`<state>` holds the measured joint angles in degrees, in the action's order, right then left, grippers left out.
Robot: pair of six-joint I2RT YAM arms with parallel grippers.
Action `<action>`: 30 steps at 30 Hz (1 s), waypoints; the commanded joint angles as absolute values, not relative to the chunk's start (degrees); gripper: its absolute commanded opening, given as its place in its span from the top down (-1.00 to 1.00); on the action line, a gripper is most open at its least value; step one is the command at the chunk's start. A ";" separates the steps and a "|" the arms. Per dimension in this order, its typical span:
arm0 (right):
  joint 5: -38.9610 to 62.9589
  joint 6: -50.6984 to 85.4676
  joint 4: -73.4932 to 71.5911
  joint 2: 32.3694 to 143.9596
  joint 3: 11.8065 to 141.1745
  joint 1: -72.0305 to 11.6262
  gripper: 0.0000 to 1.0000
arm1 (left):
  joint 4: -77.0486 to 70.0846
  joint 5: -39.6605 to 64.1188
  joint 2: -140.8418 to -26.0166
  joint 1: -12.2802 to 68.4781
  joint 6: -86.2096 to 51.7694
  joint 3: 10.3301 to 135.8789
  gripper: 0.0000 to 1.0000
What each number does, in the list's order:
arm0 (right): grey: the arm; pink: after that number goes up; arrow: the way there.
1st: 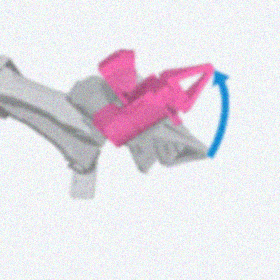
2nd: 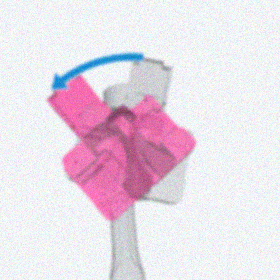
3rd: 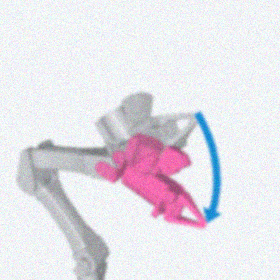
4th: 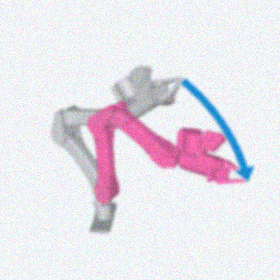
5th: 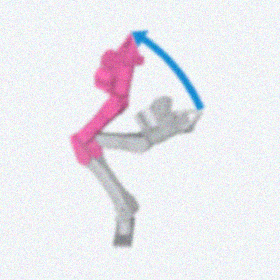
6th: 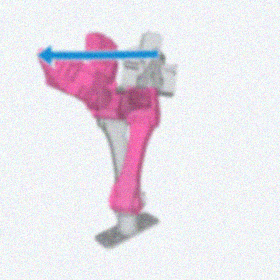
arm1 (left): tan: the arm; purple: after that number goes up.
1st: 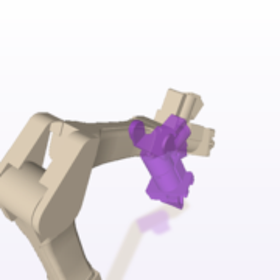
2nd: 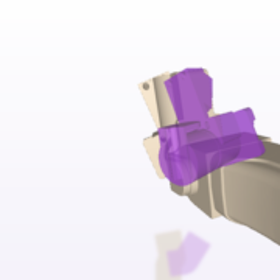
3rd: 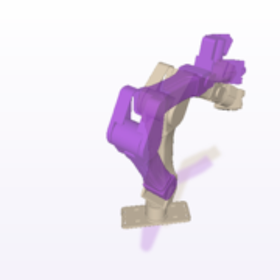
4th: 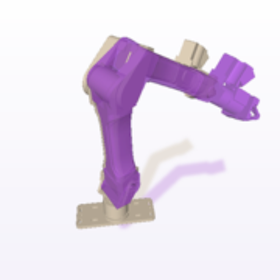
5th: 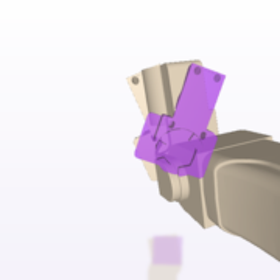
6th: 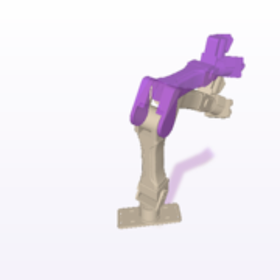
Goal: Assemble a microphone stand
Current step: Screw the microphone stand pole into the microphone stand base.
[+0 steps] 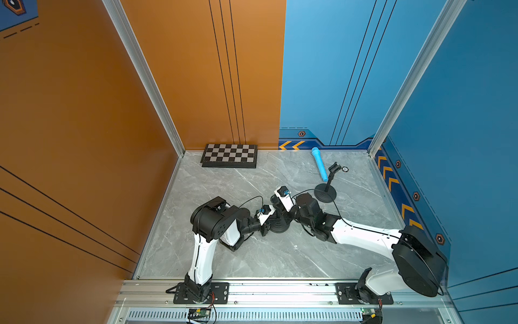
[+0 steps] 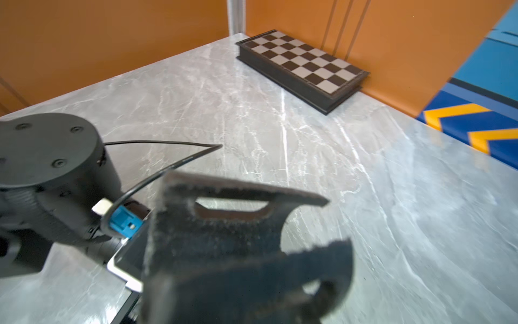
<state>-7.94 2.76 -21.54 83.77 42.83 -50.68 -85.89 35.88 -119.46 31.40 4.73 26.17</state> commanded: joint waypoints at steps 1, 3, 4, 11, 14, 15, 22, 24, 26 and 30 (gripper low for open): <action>-34.90 16.79 -23.40 84.97 40.53 -54.57 1.00 | -80.77 35.42 -120.04 31.45 5.06 25.31 0.51; -36.06 18.89 -21.82 85.87 41.90 -55.93 1.00 | -80.74 35.43 -120.30 31.46 4.95 25.32 0.53; -35.13 18.84 -21.47 86.08 42.52 -56.22 1.00 | -80.78 35.50 -120.47 31.46 5.00 25.39 0.55; -12.26 9.27 -14.25 84.39 47.47 -53.60 0.36 | -80.72 36.46 -120.52 31.25 6.69 25.02 0.75; -1.96 2.79 -9.66 83.25 49.55 -50.76 0.14 | -80.77 37.19 -120.41 31.03 7.05 24.92 0.80; 1.23 1.28 -9.32 82.91 49.70 -49.52 0.11 | -80.84 37.39 -120.41 31.02 7.05 24.86 0.80; 25.30 -7.67 -13.21 85.07 48.99 -38.66 0.03 | -80.77 38.43 -121.21 30.94 7.03 25.13 0.79; 28.09 -8.68 -13.19 86.64 50.13 -37.28 0.04 | -80.73 38.43 -121.20 30.89 7.22 25.12 0.79; 28.91 -9.40 -12.44 87.82 51.28 -36.65 0.14 | -80.76 38.25 -121.05 30.84 7.34 24.99 0.79; 26.73 -8.90 -13.18 88.25 51.56 -36.65 0.62 | -80.72 37.98 -120.94 30.70 7.22 24.92 0.77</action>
<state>25.52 -8.60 -12.45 87.59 50.09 -37.34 -85.67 36.47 -119.48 31.05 5.56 26.17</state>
